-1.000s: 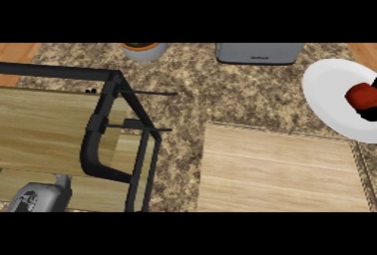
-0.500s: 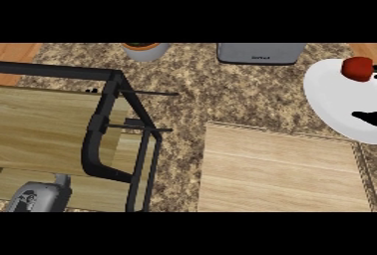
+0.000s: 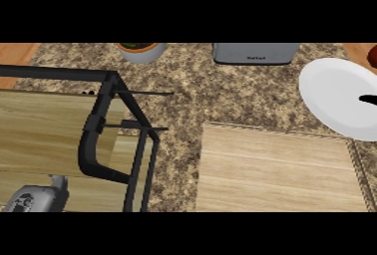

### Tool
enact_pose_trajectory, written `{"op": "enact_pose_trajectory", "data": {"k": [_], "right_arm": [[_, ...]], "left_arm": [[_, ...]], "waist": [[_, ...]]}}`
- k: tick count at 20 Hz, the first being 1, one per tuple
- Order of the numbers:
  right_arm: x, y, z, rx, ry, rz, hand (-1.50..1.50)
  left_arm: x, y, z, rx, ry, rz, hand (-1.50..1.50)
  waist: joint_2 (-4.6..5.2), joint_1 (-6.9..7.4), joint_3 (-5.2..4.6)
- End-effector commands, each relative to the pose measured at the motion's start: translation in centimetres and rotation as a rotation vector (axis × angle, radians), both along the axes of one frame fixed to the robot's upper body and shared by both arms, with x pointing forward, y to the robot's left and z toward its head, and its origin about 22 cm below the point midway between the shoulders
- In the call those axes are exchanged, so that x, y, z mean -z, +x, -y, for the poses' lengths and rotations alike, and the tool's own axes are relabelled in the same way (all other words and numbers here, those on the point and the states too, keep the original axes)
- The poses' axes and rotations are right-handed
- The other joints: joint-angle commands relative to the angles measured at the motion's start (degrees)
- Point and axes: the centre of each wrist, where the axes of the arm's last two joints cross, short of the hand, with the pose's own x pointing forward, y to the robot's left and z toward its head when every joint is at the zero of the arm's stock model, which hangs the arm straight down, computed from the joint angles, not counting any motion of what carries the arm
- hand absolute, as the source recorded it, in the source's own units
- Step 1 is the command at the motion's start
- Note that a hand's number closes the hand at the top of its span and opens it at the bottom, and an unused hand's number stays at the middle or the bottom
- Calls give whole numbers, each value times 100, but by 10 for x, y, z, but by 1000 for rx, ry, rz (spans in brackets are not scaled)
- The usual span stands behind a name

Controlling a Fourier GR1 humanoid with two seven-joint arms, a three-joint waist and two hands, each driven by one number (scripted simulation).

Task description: Pick the bell pepper from the tray and place it in the plate

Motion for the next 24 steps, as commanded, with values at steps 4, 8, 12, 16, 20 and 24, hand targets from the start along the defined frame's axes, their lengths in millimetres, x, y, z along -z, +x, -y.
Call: {"op": "enact_pose_trajectory", "data": {"k": [4,8,12,16,20,24], "right_arm": [[-9,-9,20,-116,274,-166,-150],[-11,-39,51,-138,285,-146,-150],[-8,-50,60,-121,256,-92,-150],[-1,-64,69,-94,262,-109,-150],[0,-62,67,-76,259,-65,-150],[-1,-91,89,-61,232,-102,-150]], "left_arm": [[3,12,3,-67,-38,-59,0],[8,3,0,-70,-32,-57,0],[0,16,-10,-65,-4,-54,0],[2,3,8,-58,-26,-48,0],[0,18,2,-48,-25,-58,0],[0,11,-10,-66,-23,-27,0]], "waist": [[61,-38,-37],[86,48,-25],[111,38,-20],[91,74,-17],[148,86,-6],[135,73,-4]]}}
